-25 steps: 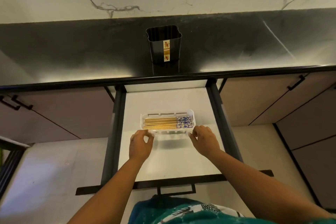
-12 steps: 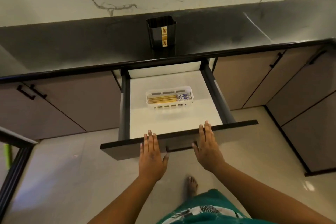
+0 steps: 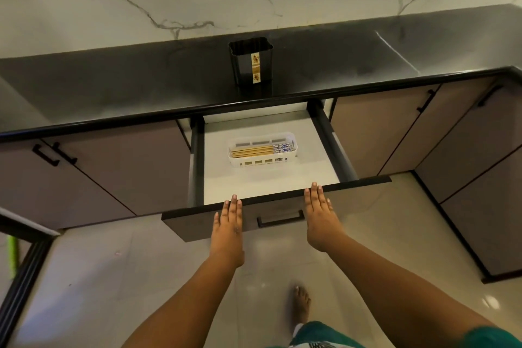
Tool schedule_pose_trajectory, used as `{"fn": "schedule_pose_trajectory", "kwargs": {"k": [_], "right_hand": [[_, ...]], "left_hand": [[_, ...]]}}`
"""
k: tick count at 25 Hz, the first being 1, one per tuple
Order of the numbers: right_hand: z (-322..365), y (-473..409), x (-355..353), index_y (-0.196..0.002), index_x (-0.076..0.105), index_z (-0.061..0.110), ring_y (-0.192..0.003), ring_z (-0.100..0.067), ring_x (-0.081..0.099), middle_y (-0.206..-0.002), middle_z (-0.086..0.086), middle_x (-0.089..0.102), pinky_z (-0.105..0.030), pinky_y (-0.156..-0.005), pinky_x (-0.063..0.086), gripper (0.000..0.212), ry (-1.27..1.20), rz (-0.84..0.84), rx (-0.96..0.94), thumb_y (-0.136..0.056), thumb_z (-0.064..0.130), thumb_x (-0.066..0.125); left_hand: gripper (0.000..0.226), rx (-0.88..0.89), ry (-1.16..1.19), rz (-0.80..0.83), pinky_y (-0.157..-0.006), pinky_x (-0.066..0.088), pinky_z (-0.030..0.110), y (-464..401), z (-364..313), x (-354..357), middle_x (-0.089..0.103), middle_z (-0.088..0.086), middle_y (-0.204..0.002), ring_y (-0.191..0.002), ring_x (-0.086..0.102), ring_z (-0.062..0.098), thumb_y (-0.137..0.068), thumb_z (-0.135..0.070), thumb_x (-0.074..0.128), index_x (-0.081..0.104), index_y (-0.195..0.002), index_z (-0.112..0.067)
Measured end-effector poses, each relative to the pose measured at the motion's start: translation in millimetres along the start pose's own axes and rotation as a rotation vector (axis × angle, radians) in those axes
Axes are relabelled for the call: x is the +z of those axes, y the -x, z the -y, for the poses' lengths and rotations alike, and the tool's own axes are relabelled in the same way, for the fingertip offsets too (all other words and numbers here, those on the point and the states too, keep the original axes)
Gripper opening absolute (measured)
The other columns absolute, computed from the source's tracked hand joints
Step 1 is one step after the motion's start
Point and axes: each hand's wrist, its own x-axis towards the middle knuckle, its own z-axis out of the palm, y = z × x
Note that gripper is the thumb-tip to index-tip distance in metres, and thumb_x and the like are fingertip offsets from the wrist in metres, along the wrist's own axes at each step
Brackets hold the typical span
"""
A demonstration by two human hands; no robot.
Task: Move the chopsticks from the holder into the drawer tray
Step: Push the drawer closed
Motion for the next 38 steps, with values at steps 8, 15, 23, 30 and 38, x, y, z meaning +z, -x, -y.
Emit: {"fn": "schedule_pose_trajectory", "kwargs": {"k": [8, 15, 23, 30, 38], "right_hand": [[-0.9, -111.6, -28.6, -0.136, -0.04, 0.014, -0.135, -0.026, -0.039, -0.145, -0.007, -0.048, -0.046, -0.116, -0.007, 0.1, -0.08, 0.071, -0.019, -0.08, 0.003, 0.042], [-10.5, -217.8, -82.6, -0.149, -0.013, 0.005, -0.143, -0.027, -0.025, -0.156, -0.013, -0.028, -0.04, -0.12, 0.001, 0.088, -0.463, 0.027, -0.048, -0.088, -0.001, 0.049], [-0.8, -336.7, -105.6, -0.153, 0.013, 0.015, -0.141, -0.035, 0.027, -0.156, -0.017, 0.023, -0.045, -0.113, 0.025, 0.06, -1.08, 0.08, 0.575, -0.098, -0.004, 0.03], [17.0, -385.0, -95.5, -0.137, 0.039, -0.005, -0.092, -0.028, 0.049, -0.133, -0.027, 0.049, -0.045, -0.096, 0.043, 0.045, -1.297, 0.109, 0.781, -0.092, -0.004, 0.039], [14.7, -381.3, -101.4, -0.138, 0.039, -0.001, -0.111, -0.034, 0.052, -0.116, -0.019, 0.056, -0.042, -0.104, 0.036, 0.043, -1.369, 0.116, 0.849, -0.095, 0.003, 0.042]], "left_hand": [[0.124, -0.04, 0.141, -0.017, -0.117, 0.003, 0.044, -111.2, 16.3, -24.0, -0.037, 0.008, -0.15, -0.141, -0.026, 0.03, -0.075, -0.058, 0.063, -0.03, -0.142, -0.01], [0.124, -0.056, 0.462, -0.039, -0.116, -0.002, 0.045, -217.3, 42.9, -53.9, -0.041, 0.008, -0.148, -0.136, -0.034, 0.025, -0.076, -0.065, 0.06, -0.03, -0.141, -0.01], [0.085, -0.484, 1.722, 0.06, -0.114, 0.021, 0.04, -323.9, 48.9, -89.0, 0.012, 0.007, -0.16, -0.144, 0.017, 0.027, -0.089, -0.008, 0.06, 0.003, -0.151, -0.017], [0.058, -0.582, 1.413, 0.131, -0.087, 0.042, 0.033, -368.3, 54.6, -85.2, 0.049, 0.014, -0.128, -0.104, 0.049, 0.027, -0.088, 0.008, 0.044, 0.029, -0.142, -0.004], [0.077, -0.468, 1.285, 0.173, -0.094, 0.041, 0.037, -361.2, 71.1, -91.6, 0.03, 0.016, -0.151, -0.113, 0.052, 0.029, -0.091, -0.009, 0.052, 0.007, -0.152, -0.021]]}}
